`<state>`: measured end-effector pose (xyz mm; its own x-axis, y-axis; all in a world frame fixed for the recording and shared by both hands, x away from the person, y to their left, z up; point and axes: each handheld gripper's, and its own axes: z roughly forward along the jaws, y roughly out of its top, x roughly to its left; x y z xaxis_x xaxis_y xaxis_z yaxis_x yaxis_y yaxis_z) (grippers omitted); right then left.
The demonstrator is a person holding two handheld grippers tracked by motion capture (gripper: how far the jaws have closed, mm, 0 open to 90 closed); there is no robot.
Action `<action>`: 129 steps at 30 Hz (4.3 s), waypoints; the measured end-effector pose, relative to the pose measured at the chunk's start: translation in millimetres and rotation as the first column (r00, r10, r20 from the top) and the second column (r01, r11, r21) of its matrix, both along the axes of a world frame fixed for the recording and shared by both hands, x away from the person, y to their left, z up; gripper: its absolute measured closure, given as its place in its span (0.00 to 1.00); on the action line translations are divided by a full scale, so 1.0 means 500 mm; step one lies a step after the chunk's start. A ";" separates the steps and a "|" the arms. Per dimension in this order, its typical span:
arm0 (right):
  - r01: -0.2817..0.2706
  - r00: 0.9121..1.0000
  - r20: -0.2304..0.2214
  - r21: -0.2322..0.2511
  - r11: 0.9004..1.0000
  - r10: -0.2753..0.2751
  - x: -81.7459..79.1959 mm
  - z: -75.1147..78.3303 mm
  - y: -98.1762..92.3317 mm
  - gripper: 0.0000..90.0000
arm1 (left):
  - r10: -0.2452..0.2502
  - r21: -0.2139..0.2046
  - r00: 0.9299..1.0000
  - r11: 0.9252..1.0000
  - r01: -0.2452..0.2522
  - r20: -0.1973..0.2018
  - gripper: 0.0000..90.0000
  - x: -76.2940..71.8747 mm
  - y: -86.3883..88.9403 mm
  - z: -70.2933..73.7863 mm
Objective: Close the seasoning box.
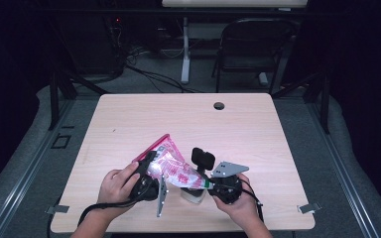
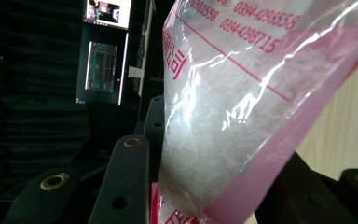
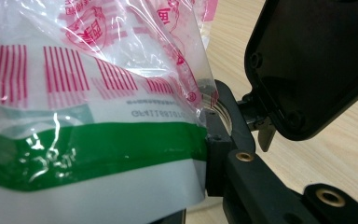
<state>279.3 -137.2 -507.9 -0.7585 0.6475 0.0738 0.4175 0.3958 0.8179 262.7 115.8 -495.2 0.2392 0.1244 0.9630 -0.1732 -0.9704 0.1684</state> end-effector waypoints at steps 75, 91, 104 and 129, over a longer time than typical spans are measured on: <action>0.011 1.000 -0.013 -0.009 1.000 -0.011 0.000 -0.011 0.001 0.99 | -0.023 0.026 0.999 0.999 0.022 0.025 0.76 -0.010 -0.010 0.013; 0.021 1.000 -0.017 -0.009 1.000 -0.021 0.001 -0.014 0.002 0.99 | -0.025 0.032 0.999 0.999 0.024 0.027 0.76 -0.012 -0.011 0.014; 0.017 1.000 -0.018 -0.014 1.000 -0.017 0.001 -0.014 0.004 0.99 | -0.038 0.051 0.998 0.998 0.036 0.048 0.76 -0.013 -0.012 0.016; 0.024 1.000 -0.017 -0.010 1.000 -0.024 0.001 -0.014 0.003 0.99 | -0.037 0.079 0.998 0.996 0.033 0.048 0.76 -0.015 -0.015 0.020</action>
